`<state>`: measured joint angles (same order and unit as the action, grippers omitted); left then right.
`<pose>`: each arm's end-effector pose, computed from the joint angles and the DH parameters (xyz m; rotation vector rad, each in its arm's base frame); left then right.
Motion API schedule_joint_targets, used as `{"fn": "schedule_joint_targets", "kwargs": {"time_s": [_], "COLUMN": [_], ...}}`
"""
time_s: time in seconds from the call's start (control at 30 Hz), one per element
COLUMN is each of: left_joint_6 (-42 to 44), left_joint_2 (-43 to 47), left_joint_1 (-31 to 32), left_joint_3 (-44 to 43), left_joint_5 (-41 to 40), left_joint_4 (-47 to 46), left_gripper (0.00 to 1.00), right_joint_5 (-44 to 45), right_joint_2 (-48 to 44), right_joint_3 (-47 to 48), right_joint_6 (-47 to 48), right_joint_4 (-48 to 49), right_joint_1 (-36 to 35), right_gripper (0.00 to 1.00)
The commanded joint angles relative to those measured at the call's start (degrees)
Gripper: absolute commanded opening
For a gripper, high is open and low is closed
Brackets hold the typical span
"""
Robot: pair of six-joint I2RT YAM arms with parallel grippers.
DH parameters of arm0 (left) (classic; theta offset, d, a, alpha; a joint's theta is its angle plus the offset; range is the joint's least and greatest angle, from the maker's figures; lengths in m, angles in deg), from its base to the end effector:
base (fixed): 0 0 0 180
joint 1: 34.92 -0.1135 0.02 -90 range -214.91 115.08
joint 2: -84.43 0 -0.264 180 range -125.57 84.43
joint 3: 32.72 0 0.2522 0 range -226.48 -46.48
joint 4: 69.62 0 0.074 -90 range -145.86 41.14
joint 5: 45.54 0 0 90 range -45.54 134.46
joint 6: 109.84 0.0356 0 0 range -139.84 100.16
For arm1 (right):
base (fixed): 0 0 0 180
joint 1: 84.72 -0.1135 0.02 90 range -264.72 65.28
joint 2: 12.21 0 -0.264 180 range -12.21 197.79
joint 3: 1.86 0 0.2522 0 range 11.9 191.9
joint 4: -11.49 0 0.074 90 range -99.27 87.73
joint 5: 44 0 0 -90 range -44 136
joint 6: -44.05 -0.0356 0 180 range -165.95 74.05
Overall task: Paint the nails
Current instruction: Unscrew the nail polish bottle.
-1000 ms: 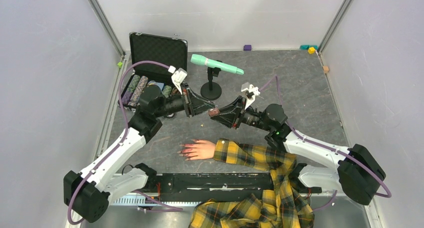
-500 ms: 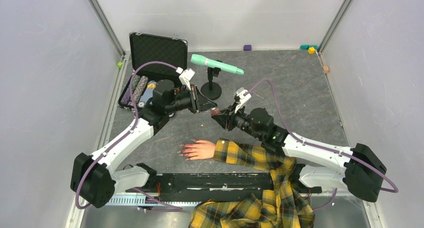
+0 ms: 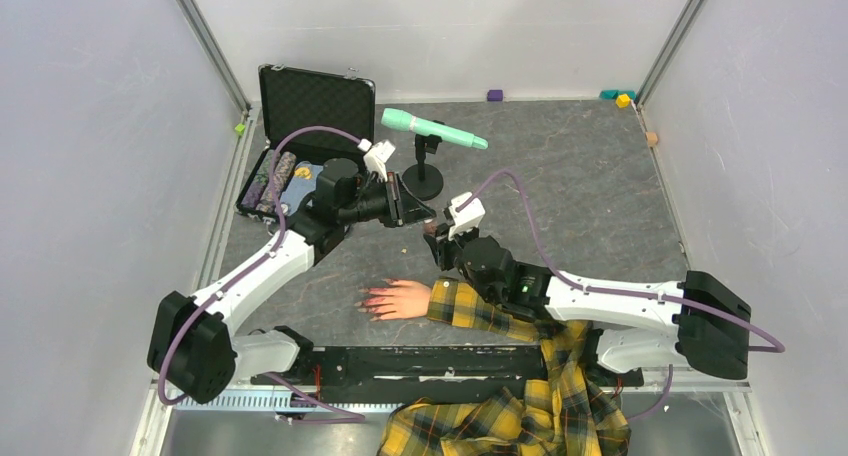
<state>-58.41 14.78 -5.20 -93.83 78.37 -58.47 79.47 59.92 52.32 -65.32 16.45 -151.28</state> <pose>0.2291 -0.1536 0.2887 0.2811 2.0814 -1.3299 0.1294 0.2490 0.2637 -0.3159 1.7658 0.5621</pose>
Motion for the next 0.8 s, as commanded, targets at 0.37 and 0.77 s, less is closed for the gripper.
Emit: {"fn": "schedule_joint_targets", "kwargs": {"time_s": [0.37,0.77], "left_joint_6": [6.49,10.66], "left_joint_2": [3.42,11.84], "left_joint_1": [1.31,1.25], "left_joint_3": [-4.93,-4.09], "left_joint_5": [-3.48,-11.17], "left_joint_4": [12.97,13.05], "left_gripper": [0.88,1.0], "right_joint_5": [12.94,-7.47], "right_joint_2": [-3.09,-7.91], "right_joint_3": [0.66,-4.84], "right_joint_6": [2.04,-0.05], "right_joint_4": [6.64,5.36], "right_joint_1": [1.71,14.14], "right_gripper": [0.0,0.01]}}
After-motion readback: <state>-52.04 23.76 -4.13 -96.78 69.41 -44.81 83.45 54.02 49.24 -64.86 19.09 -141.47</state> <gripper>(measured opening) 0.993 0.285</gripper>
